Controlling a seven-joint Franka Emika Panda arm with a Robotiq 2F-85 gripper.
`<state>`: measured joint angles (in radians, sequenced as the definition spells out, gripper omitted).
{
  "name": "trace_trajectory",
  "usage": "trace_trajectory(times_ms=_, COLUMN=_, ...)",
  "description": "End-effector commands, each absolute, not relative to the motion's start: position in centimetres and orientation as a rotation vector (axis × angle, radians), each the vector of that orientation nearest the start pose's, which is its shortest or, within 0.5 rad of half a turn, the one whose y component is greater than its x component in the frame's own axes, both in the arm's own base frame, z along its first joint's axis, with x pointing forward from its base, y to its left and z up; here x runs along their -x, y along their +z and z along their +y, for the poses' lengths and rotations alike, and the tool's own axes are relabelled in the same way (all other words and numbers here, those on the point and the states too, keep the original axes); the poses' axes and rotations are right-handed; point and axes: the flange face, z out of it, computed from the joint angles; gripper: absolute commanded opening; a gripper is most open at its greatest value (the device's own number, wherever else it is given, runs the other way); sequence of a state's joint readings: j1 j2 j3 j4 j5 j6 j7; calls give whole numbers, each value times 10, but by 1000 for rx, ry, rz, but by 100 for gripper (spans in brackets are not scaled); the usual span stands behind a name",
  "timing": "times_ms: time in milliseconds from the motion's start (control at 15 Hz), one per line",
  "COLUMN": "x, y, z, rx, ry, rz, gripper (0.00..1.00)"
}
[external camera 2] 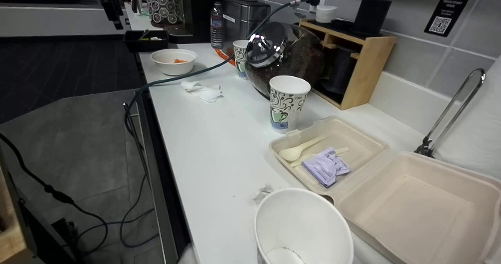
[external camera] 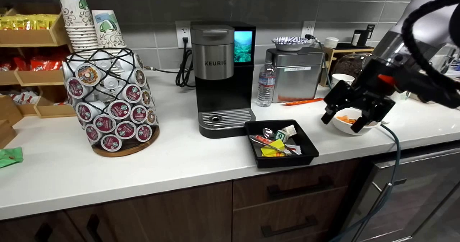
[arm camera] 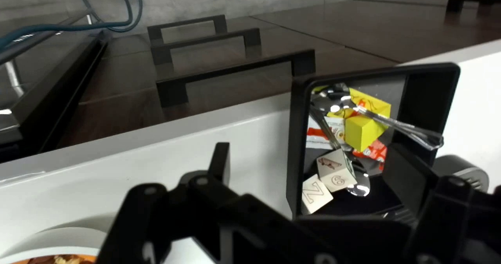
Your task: Move the black box backwards then put the white bowl on the coffeemaker.
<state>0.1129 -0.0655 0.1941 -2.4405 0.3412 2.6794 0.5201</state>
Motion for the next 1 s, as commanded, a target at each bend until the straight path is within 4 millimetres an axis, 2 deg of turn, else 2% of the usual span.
trace_trajectory(times_ms=0, x=-514, y=324, z=146, rx=2619, ry=-359, rz=920, gripper=100)
trace_trajectory(times_ms=200, x=-525, y=299, z=147, rx=2580, ry=-395, rz=1017, gripper=95)
trace_trajectory(times_ms=267, x=-528, y=291, z=147, rx=2575, ry=-395, rz=1042, gripper=89)
trace_trajectory(times_ms=333, x=-530, y=284, z=147, rx=2569, ry=-394, rz=1065, gripper=88)
trace_trajectory(times_ms=400, x=-532, y=279, z=148, rx=2564, ry=-389, rz=1084, gripper=83)
trace_trajectory(times_ms=467, x=-534, y=275, z=149, rx=2562, ry=-382, rz=1098, gripper=68)
trace_trajectory(times_ms=533, x=-535, y=271, z=150, rx=2567, ry=-372, rz=1107, gripper=59)
trace_trajectory(times_ms=600, x=-537, y=268, z=152, rx=2569, ry=-367, rz=1116, gripper=58)
trace_trajectory(times_ms=933, x=-543, y=261, z=159, rx=2589, ry=-362, rz=1120, gripper=19)
